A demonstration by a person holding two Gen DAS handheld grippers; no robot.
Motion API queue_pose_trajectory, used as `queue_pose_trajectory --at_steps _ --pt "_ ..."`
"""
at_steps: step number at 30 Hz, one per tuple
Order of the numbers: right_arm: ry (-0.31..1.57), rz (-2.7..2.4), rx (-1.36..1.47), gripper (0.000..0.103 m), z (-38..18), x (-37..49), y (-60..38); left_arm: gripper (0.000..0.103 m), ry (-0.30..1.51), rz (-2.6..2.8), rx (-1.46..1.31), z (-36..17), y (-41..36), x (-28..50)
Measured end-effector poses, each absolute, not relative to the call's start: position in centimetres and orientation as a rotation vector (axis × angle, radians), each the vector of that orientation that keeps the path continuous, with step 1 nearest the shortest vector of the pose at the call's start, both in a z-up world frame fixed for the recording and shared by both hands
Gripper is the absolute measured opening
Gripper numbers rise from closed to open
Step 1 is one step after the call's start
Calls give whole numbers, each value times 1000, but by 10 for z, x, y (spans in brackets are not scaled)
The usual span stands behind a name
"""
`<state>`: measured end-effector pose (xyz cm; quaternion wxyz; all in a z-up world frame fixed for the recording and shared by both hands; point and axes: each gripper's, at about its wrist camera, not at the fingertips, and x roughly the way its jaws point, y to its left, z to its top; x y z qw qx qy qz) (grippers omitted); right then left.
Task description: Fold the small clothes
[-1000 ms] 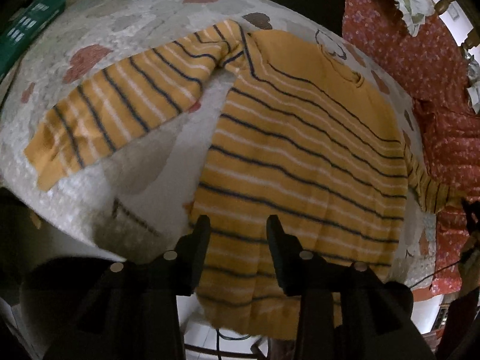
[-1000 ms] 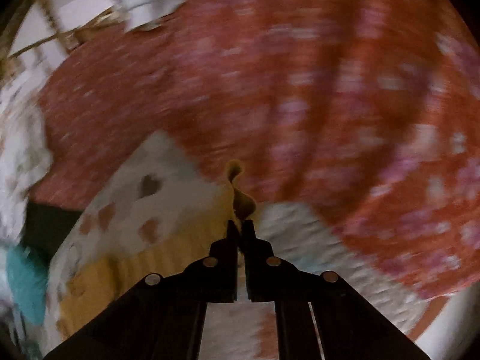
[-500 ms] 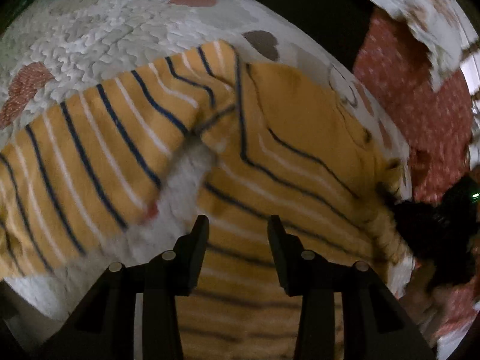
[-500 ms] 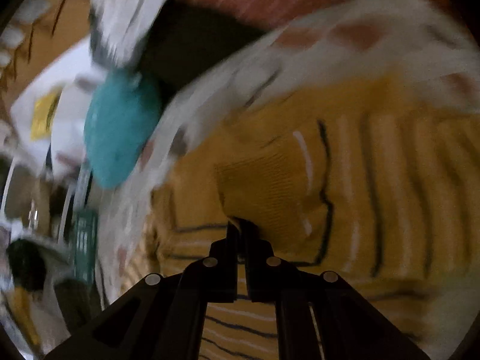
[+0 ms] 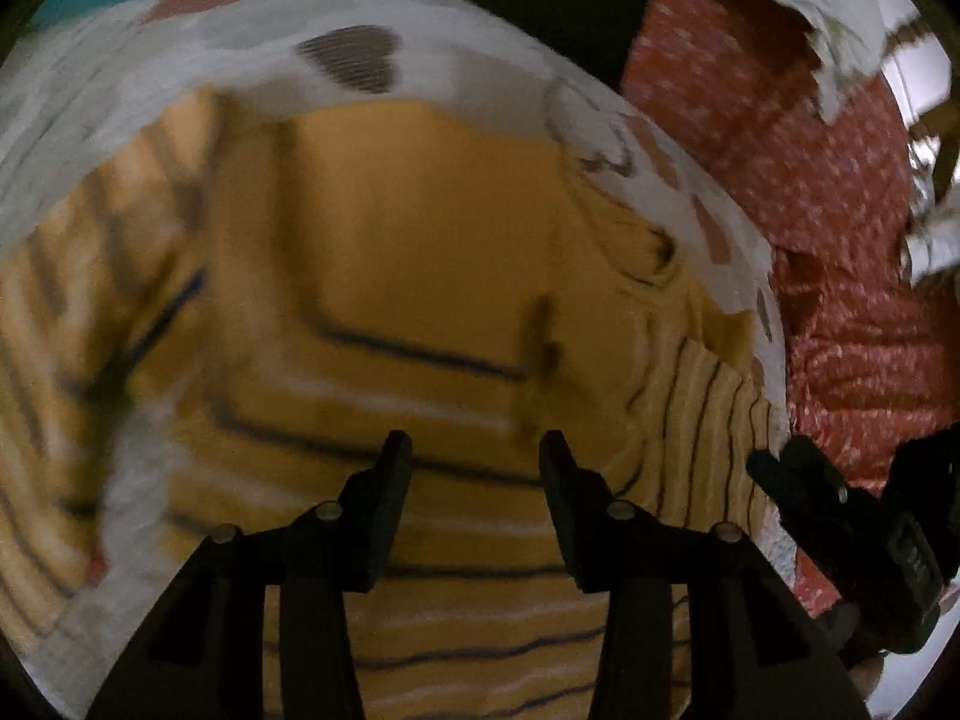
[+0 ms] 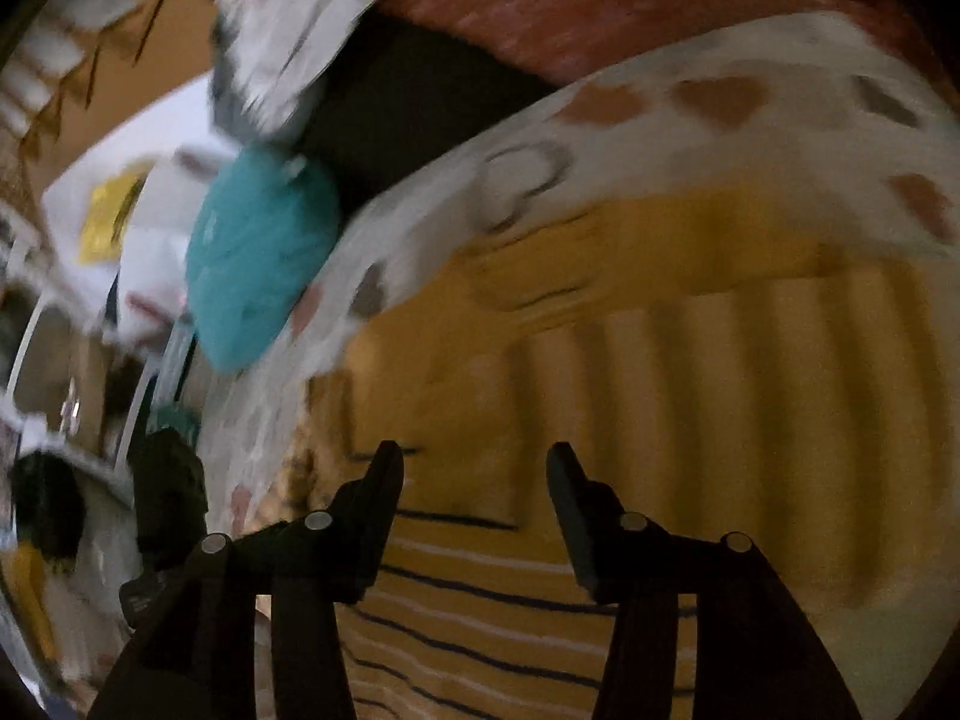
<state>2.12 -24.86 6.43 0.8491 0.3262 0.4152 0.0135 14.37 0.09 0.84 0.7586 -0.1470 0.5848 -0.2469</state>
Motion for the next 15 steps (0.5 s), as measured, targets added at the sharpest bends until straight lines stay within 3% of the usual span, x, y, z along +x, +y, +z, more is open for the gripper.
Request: queue_pose_trajectory --at_steps 6,8,15 --pt "895 -110 688 54 53 -22 -287 42 1245 -569 -220 5 -52 148" --pt "891 -146 694 54 51 -33 -295 5 1227 -557 -137 11 -64 144" --pt "838 -228 718 54 54 -55 -320 3 1137 -450 -270 51 -14 161"
